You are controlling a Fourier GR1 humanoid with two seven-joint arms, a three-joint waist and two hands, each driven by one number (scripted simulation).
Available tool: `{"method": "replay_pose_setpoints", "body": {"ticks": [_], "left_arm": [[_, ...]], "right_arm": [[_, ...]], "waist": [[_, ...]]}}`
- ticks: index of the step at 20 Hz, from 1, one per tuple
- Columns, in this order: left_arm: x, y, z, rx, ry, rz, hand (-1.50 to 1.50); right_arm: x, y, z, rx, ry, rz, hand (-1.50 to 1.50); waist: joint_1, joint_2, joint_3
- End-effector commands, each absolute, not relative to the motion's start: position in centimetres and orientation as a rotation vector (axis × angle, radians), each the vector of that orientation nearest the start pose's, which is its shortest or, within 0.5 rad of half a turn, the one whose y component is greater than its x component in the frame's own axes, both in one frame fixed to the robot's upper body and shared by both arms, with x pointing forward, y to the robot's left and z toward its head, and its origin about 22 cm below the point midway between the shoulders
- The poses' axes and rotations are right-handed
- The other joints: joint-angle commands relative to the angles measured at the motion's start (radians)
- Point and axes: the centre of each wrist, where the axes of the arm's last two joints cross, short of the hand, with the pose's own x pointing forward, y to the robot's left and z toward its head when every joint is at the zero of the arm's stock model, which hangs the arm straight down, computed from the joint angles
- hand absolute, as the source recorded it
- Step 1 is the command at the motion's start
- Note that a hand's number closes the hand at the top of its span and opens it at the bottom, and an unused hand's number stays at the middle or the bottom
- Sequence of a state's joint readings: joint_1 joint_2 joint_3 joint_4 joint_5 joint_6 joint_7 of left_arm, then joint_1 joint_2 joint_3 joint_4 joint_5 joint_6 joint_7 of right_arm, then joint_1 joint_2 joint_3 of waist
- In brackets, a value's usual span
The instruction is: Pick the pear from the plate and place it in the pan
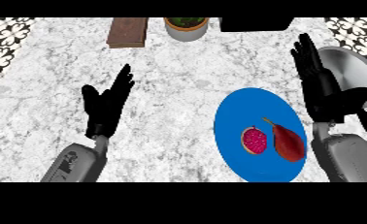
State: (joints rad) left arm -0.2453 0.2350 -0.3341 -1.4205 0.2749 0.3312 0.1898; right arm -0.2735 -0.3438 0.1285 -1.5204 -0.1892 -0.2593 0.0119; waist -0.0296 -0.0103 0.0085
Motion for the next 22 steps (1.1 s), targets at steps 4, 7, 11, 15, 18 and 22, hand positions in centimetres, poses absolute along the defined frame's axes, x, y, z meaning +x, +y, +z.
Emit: {"method": "replay_pose_setpoints", "body": {"ticks": [4, 7, 11, 15, 18, 22], "left_arm": [[25.7, 23.1, -1.6, 0.093, -1.302, 0.137, 0.00], [24.3, 24.3, -3.0, 0.096, -1.213, 0.245, 0.00], [22.9, 25.8, -4.3, 0.124, -1.202, 0.312, 0.00], [21.6, 25.2, -4.2, 0.087, -1.215, 0.287, 0.00], [21.3, 23.9, -4.1, 0.089, -1.239, 0.274, 0.00], [21.0, 25.6, -4.6, 0.076, -1.229, 0.254, 0.00]], "right_arm": [[26.3, -29.2, 5.3, 0.049, -1.661, 0.144, 1.50], [24.6, -29.6, 4.9, -0.001, -1.608, 0.617, 1.50], [17.5, -30.9, 1.1, -0.304, -1.840, 0.426, -1.50], [11.9, -29.7, -1.8, -0.476, -1.822, 0.449, -1.50], [8.9, -30.4, -0.6, -0.611, -1.787, 0.464, -1.50], [14.1, -29.4, 3.0, -0.739, -1.731, 0.464, -1.50]], "waist": [[0.025, 0.009, -0.008], [0.044, 0.003, -0.012], [-0.027, -0.002, -0.009], [0.001, 0.003, -0.008], [0.003, 0.005, -0.009], [0.033, 0.011, -0.010]]}}
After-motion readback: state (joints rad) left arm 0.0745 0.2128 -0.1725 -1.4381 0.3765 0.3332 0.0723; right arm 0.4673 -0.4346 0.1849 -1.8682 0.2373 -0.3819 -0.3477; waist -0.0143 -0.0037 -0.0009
